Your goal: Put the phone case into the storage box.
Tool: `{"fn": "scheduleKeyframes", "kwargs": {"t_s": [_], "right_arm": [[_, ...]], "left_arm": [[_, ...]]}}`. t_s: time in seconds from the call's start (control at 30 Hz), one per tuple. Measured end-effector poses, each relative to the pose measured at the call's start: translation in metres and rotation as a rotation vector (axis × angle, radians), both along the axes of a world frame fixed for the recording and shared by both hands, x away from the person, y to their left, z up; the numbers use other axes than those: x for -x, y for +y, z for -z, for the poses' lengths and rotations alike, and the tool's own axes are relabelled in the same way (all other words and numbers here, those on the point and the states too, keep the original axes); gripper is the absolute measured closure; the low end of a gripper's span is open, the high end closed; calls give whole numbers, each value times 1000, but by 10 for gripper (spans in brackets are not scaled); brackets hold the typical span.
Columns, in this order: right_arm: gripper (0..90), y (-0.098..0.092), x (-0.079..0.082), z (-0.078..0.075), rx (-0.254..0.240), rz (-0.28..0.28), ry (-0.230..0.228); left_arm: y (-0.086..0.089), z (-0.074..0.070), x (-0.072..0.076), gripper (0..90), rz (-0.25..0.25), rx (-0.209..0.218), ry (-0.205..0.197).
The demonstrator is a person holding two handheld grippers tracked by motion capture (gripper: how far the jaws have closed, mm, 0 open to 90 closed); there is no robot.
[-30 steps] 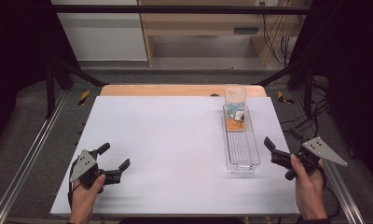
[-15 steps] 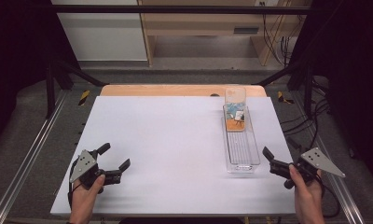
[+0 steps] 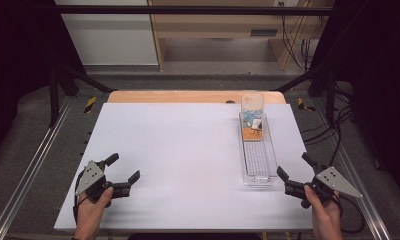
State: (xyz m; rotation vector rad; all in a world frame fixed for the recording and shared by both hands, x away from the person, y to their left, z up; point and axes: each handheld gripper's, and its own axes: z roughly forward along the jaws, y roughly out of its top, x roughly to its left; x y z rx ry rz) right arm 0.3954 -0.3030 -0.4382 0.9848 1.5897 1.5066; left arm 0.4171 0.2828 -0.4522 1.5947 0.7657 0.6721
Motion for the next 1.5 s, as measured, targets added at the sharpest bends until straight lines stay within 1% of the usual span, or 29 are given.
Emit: {"fn": "scheduleKeyframes", "kwargs": {"t_s": [0.13, 0.37, 0.4, 0.63, 0.67, 0.93, 1.1, 1.2, 1.27, 1.33, 1.5], "right_arm": [[23, 5, 1, 3, -3, -6, -8], [23, 13, 1, 9, -3, -21, -6], [23, 14, 2, 10, -9, -24, 0], [23, 20, 2, 17, -8, -41, 7], [23, 21, 2, 18, -12, -41, 14], [23, 28, -1, 20, 2, -55, 11], [23, 32, -4, 23, -4, -58, 14], [24, 35, -7, 25, -4, -56, 23], [28, 36, -9, 26, 2, -60, 47], [31, 36, -11, 26, -4, -60, 66], [34, 36, -15, 29, -4, -65, 92]], "left_arm": [[0, 0, 0, 15, 3, -2, 0], [-1, 0, 0, 16, 9, -7, -3], [-1, 0, 0, 15, 9, -7, -4], [-1, 0, 0, 15, 12, -10, -6], [-1, 0, 0, 15, 12, -10, -6], [-1, 0, 0, 15, 13, -8, -4], [-2, 0, 0, 15, 15, -3, -3], [-2, 0, 1, 15, 17, 5, -3], [-2, 0, 1, 15, 18, 10, -3], [-2, 0, 2, 15, 17, 21, -3], [0, 1, 8, 15, 6, 27, 1]]}}
